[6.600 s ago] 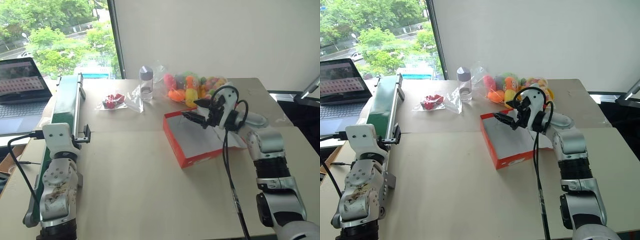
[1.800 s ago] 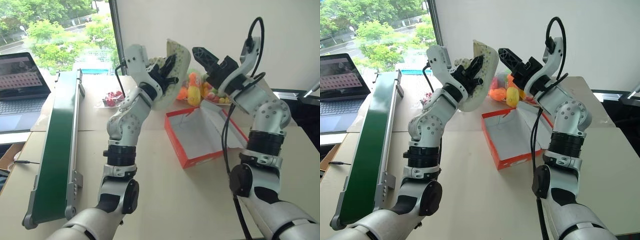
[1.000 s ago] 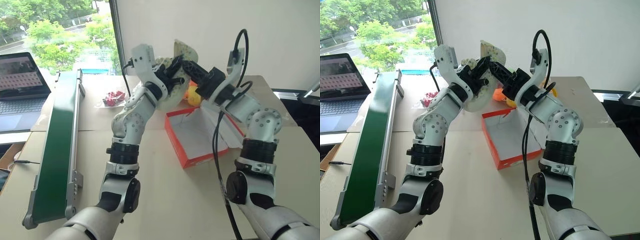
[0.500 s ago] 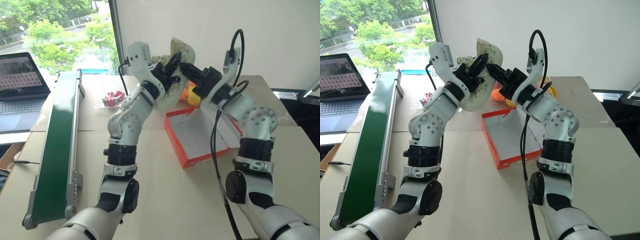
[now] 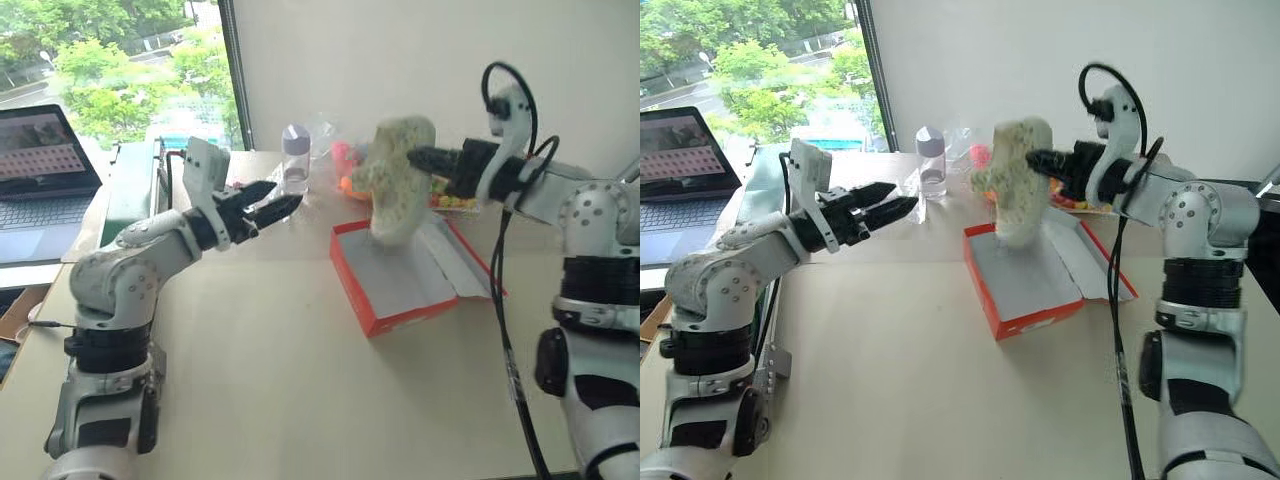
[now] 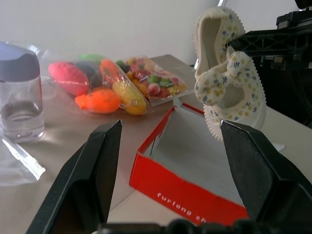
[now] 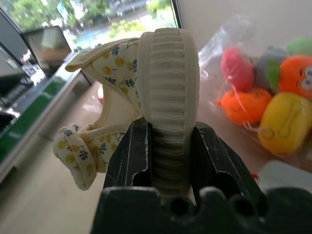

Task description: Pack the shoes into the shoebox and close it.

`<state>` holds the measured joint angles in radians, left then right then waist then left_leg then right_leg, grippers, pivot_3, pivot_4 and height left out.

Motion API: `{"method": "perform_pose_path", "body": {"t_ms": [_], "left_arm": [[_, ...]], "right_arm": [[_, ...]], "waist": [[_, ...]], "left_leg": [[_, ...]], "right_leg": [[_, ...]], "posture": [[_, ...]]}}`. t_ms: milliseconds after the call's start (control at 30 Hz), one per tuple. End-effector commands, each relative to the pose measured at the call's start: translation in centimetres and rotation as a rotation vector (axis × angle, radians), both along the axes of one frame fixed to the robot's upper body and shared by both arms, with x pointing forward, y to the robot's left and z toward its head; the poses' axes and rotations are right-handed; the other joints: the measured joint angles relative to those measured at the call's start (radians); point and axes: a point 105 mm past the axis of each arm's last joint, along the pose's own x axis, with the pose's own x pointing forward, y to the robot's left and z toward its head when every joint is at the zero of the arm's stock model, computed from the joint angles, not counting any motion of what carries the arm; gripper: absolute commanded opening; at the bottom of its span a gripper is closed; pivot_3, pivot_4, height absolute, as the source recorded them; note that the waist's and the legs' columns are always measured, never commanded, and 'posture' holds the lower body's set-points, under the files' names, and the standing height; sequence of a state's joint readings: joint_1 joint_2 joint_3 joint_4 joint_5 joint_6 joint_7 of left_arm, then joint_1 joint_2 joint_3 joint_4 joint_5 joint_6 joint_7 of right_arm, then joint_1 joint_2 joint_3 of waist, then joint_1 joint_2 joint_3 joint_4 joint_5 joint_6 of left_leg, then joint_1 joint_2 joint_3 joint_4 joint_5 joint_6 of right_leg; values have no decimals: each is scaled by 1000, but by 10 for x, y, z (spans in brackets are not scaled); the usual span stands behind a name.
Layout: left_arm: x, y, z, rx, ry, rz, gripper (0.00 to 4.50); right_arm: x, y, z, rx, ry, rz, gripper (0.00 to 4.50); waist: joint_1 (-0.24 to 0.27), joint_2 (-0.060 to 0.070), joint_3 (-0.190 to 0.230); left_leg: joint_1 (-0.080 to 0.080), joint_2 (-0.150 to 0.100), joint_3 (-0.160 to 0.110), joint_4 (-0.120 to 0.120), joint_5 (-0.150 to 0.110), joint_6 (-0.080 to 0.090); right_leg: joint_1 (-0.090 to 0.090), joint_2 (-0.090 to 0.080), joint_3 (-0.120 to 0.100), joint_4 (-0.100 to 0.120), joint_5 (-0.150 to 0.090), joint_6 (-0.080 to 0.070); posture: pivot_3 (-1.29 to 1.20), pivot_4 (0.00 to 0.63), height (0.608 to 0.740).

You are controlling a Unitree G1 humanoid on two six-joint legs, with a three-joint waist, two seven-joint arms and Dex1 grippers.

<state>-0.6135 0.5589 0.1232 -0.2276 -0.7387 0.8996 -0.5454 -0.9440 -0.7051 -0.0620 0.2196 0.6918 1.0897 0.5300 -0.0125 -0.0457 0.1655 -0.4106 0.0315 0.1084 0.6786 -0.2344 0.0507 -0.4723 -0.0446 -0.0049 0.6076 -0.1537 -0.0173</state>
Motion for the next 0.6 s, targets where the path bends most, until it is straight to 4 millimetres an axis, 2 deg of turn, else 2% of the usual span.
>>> {"method": "perform_pose_path", "body": {"t_ms": [33,200,400,467,600], "left_arm": [[-8,-21,6,26,-60,-67,3421],[-10,-33,6,10,-72,-85,3421],[-12,-31,5,17,-76,-65,3421],[-13,-30,5,19,-78,-54,3421],[-16,-30,4,26,-81,-46,3421]], "right_arm": [[0,-2,-9,-94,23,49,705],[13,-18,-48,-313,75,42,705],[36,-28,-63,-478,44,19,705],[45,-22,-68,-502,38,26,705],[51,-4,-89,-538,60,83,705]], "waist": [[0,0,0],[-3,0,0],[-9,0,0],[-11,0,0],[-15,0,0]], "left_leg": [[0,0,0,1,0,0],[0,0,1,1,0,1],[1,0,1,0,0,1],[2,0,2,1,1,0],[3,0,2,1,1,0]], "right_leg": [[0,0,1,0,0,0],[0,1,2,1,1,1],[0,1,4,1,1,1],[0,1,4,2,1,1],[0,1,5,3,1,1]], "posture": [[0,150,740],[0,150,740],[0,150,740],[0,150,740],[0,150,740]]}}
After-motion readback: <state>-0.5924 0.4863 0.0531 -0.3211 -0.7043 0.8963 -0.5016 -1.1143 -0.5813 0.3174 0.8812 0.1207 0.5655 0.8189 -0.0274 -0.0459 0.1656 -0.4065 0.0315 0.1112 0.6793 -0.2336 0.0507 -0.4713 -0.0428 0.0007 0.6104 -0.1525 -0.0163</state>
